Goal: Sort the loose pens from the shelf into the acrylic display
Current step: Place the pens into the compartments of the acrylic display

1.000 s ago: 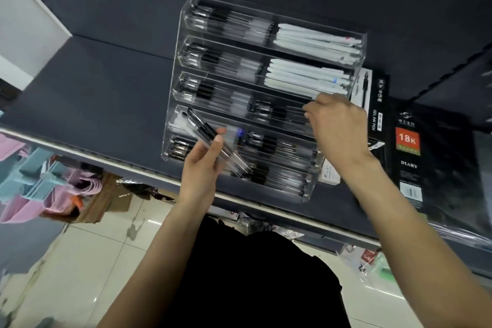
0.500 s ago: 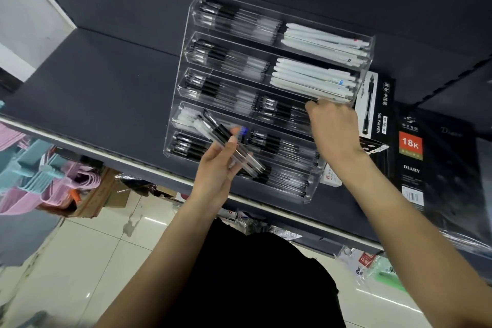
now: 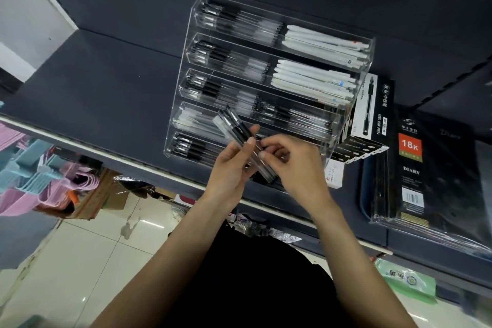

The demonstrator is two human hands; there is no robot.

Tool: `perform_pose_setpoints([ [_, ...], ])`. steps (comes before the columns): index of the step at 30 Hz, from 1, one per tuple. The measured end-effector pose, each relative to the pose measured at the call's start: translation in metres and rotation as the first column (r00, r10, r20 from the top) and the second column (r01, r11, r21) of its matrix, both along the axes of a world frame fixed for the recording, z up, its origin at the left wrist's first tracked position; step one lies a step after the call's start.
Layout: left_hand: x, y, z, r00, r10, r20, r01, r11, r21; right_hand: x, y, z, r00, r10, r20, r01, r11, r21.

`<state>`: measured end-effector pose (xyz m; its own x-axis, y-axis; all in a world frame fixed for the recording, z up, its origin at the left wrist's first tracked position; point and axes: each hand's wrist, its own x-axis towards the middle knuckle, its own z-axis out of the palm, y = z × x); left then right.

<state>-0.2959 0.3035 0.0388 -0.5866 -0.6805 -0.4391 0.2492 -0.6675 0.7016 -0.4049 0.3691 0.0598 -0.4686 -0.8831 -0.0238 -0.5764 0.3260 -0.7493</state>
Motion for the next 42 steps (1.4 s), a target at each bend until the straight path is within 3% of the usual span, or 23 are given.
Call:
perform_pose_setpoints([
  [4, -0.001, 0.001, -0.001, 0.999, 0.011, -0.038, -0.011, 1.000, -0.004, -0.015, -0.002, 0.008, 0.999, 0.038, 0.002, -0.038, 0.999, 0.032],
  [8, 0.000, -0.006, -0.002, 0.997, 0.082, -0.012, -0.082, 0.997, -0.004, -0.053, -0.005, 0.026, 0.928, -0.061, -0.367, 0.037, 0.997, -0.072],
  [11, 0.005, -0.012, -0.004, 0.995, 0.099, 0.031, -0.099, 0.995, -0.003, -0.073, -0.015, 0.023, 0.826, 0.013, -0.563, 0.051, 0.994, 0.096],
  [14, 0.008, -0.014, -0.004, 0.993, 0.110, 0.048, -0.110, 0.994, 0.003, -0.078, -0.026, 0.011, 0.780, 0.140, -0.610, 0.038, 0.963, 0.269],
  [17, 0.010, -0.016, -0.003, 0.992, 0.127, 0.022, -0.128, 0.991, 0.042, -0.080, -0.030, 0.009, 0.730, 0.151, -0.666, 0.090, 0.946, 0.313],
  [19, 0.010, -0.016, -0.004, 0.990, 0.142, -0.013, -0.141, 0.986, 0.093, -0.075, -0.026, 0.014, 0.751, 0.102, -0.653, 0.075, 0.969, 0.237],
  [22, 0.009, -0.016, -0.002, 0.986, 0.152, -0.073, -0.143, 0.984, 0.110, -0.040, -0.018, 0.025, 0.871, 0.089, -0.483, -0.076, 0.996, 0.046],
  [25, 0.004, -0.013, 0.000, 0.990, 0.120, -0.073, -0.115, 0.991, 0.064, -0.003, -0.014, 0.020, 0.932, 0.190, -0.309, -0.175, 0.982, 0.076],
  [34, 0.001, -0.002, -0.002, 0.998, 0.024, -0.059, -0.025, 0.999, -0.022, -0.008, -0.011, 0.005, 0.980, 0.198, -0.031, -0.193, 0.975, 0.110],
  [36, 0.000, 0.003, -0.004, 1.000, 0.005, -0.017, -0.007, 0.989, -0.150, -0.024, -0.010, 0.010, 0.984, 0.140, -0.112, -0.131, 0.988, 0.085],
  [38, 0.001, 0.004, -0.004, 0.998, 0.034, 0.053, -0.021, 0.975, -0.219, -0.046, -0.009, 0.016, 0.956, 0.038, -0.291, -0.028, 0.999, 0.039],
  [42, 0.009, -0.003, -0.008, 0.983, 0.060, 0.171, -0.028, 0.982, -0.188, -0.074, -0.011, 0.021, 0.867, -0.003, -0.498, 0.038, 0.997, 0.062],
])
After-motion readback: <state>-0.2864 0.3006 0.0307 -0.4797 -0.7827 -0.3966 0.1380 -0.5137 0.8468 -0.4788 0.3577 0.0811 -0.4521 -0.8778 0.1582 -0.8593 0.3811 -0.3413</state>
